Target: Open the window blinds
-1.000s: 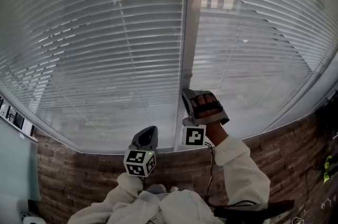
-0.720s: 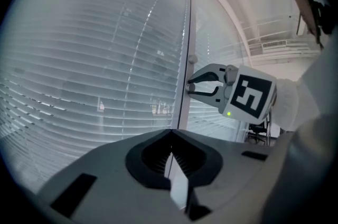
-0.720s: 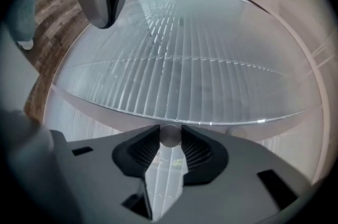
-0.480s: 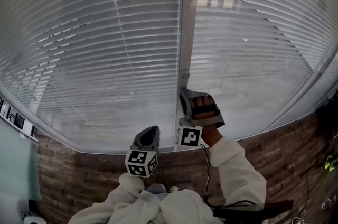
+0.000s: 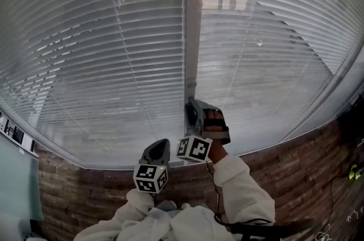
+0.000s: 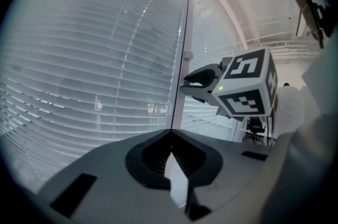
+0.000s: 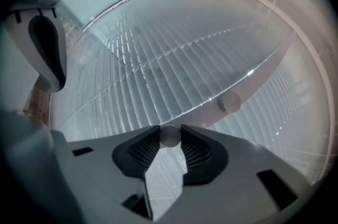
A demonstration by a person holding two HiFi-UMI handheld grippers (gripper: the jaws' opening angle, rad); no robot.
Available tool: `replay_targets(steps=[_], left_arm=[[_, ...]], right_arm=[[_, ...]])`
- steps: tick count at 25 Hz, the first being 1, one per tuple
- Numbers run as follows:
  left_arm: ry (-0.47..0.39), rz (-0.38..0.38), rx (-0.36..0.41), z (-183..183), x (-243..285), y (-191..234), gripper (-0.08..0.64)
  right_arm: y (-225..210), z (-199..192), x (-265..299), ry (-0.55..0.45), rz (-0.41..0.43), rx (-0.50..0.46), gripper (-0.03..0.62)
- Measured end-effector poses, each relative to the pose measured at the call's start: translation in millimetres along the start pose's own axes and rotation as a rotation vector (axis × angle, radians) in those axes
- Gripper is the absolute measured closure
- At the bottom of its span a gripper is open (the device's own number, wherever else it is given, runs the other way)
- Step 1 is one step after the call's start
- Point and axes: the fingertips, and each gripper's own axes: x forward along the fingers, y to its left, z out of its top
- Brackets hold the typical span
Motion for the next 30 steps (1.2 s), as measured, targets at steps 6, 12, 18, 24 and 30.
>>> replay_targets(steps=[6,12,18,24,30], left_arm=[[0.014,-0.02,0.006,-3,6,-9,0.557],[0.019,-0.032,0.016,-3,11,-13,0.557],[0.025,-0.045,0.024,-7,17,-19,0.557],[0.02,-0.058,0.04,0,19,-28,0.557],[0.021,-0.048,0.032,-3,17,-24,0.557]], right_arm=[[-2,0,0,-0.009,-0.018,0.132,0.459],[-4,-2,2,-0.02,-0.042,0.28,0.46],[-2,-4,0,-0.023,-0.052,0.346,0.459],[-8,-2,-1,-0.032,-0.053,0.366,0.459],[-5,-4,-1,-0.027,-0.06,0.408,0.459]])
